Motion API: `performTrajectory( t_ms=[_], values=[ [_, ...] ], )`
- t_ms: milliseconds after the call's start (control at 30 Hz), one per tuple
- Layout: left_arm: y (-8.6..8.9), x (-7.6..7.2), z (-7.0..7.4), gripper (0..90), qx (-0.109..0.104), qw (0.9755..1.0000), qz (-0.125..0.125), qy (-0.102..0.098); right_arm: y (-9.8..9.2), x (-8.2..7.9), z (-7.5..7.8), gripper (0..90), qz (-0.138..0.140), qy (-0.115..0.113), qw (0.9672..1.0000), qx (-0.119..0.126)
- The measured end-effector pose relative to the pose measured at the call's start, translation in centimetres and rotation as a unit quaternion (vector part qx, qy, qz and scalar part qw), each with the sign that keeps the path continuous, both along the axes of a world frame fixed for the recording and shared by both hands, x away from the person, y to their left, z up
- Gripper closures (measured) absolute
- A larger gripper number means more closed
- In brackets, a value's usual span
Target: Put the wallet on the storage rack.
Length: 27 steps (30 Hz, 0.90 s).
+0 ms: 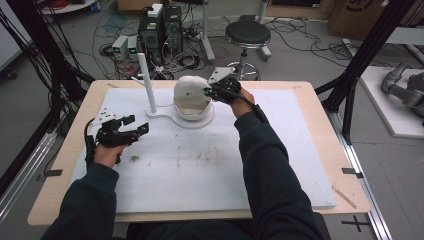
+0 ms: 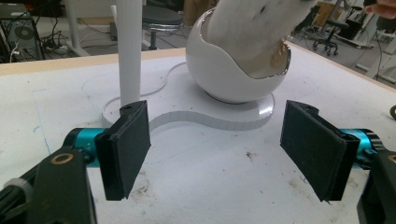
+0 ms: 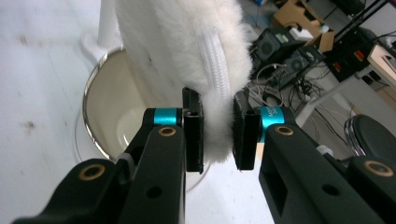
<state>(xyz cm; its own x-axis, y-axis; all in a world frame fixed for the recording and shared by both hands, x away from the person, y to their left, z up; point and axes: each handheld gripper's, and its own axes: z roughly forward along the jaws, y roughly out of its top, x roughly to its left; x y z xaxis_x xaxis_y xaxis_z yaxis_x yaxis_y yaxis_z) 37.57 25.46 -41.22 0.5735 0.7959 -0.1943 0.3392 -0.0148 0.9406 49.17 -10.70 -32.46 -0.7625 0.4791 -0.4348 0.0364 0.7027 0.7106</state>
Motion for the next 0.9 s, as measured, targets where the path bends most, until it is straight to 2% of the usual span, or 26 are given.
performTrajectory(
  t_ms=[33, 67, 100, 167, 200, 267, 433, 467, 500, 533, 567, 600, 700, 733, 767, 800, 833, 900],
  values=[
    [0.0, 0.0, 0.0, 24.1, -0.001, 1.0, 0.0, 0.0, 0.0, 0.0, 0.0, 78.3, 0.0, 0.0, 1.0, 0.0],
    [0.0, 0.0, 0.0, 24.1, -0.002, 1.0, 0.0, 0.0, 0.7, 0.1, -0.7, 78.4, 0.004, -0.001, 0.9999, -0.014],
    [0.0, 0.0, 0.0, 24.1, -0.002, 1.0, 0.0, 0.0, 0.7, 0.1, -0.7, 78.4, 0.004, -0.001, 0.9999, -0.014],
    [0.0, 0.0, 0.0, 24.1, -0.004, 1.0, 0.001, 0.0, 1.8, 0.2, -1.6, 78.5, 0.01, -0.008, 0.9991, -0.04],
    [0.0, 0.0, 0.0, 24.1, -0.004, 1.0, 0.001, 0.001, 1.8, 0.2, -1.6, 78.5, 0.01, -0.008, 0.9991, -0.04],
    [0.1, 0.0, 0.0, 24.1, -0.005, 1.0, 0.0, 0.001, 2.6, 0.6, -2.9, 78.7, 0.001, 0.001, 0.9981, -0.062],
    [0.1, 0.0, -0.1, 24.1, -0.009, 1.0, -0.001, 0.002, 1.9, 0.9, -3.1, 75.9, -0.006, 0.024, 0.9988, -0.044],
    [0.0, 0.0, -0.1, 24.1, -0.009, 1.0, -0.003, 0.001, 1.5, 0.8, -2.9, 62.4, -0.016, 0.046, 0.9985, -0.024],
    [0.0, 0.0, -0.1, 24.1, -0.009, 1.0, -0.003, 0.001, 1.5, 0.8, -2.9, 62.4, -0.016, 0.046, 0.9985, -0.024],
    [0.0, 0.0, -0.1, 24.1, -0.01, 1.0, -0.002, 0.001, 0.6, 0.5, -2.4, 50.6, -0.031, 0.071, 0.9966, 0.026],
    [0.1, -0.1, -0.1, 24.1, -0.011, 0.9999, 0.0, 0.001, 0.0, 0.3, -2.1, 46.6, -0.036, 0.085, 0.9947, 0.047],
    [0.1, -0.1, -0.1, 24.1, -0.011, 0.9999, 0.0, 0.001, -0.7, 0.2, -1.7, 43.4, -0.037, 0.098, 0.9921, 0.068],
    [0.2, -0.1, -0.1, 24.1, -0.008, 1.0, 0.003, 0.001, -2.9, -0.5, -0.7, 39.5, -0.047, 0.146, 0.9807, 0.121],
    [0.2, -0.1, -0.1, 24.1, -0.008, 1.0, 0.004, 0.001, -3.7, -0.7, -0.4, 38.8, -0.052, 0.15, 0.9783, 0.132],
    [0.2, -0.1, -0.1, 24.1, -0.008, 1.0, 0.004, 0.001, -3.7, -0.7, -0.4, 38.8, -0.052, 0.15, 0.9783, 0.132],
    [0.3, -0.1, -0.1, 24.1, -0.009, 1.0, 0.005, 0.002, -4.6, -1.3, -0.3, 38.7, -0.056, 0.137, 0.9785, 0.144],
    [0.3, -0.1, -0.1, 24.1, -0.01, 0.9999, 0.005, 0.002, -5.5, -2.1, -0.3, 38.4, -0.057, 0.114, 0.9791, 0.159],
    [0.3, -0.2, -0.1, 24.1, -0.01, 0.9999, 0.008, 0.0, -7.5, -3.1, -0.4, 35.7, -0.065, 0.107, 0.9777, 0.169]
  ],
)
